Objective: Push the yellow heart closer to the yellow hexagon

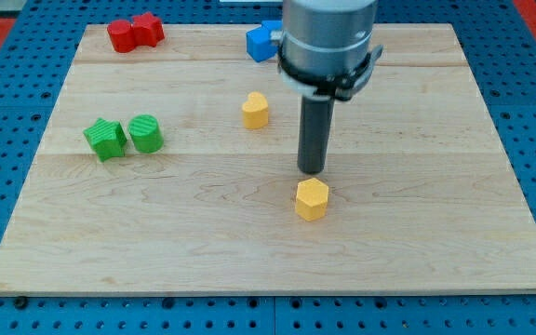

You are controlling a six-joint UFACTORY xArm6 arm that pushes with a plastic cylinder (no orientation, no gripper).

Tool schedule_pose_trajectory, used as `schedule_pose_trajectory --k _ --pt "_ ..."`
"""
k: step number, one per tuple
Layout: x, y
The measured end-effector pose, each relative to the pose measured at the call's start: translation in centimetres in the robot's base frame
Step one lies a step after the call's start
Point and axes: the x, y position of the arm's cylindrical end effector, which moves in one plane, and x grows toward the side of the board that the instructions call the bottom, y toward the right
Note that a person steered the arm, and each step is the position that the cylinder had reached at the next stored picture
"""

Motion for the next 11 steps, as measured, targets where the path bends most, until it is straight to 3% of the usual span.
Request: schedule_pose_trajectory --k 2,3,4,6,8,11 --pt "-10.1 -5.2" --pt "-11.5 -9.7" --pt "-9.1 -10.1" --pt "-4.4 -5.3" --pt "-4.8 -3.7" --pt "1.3 -1.4"
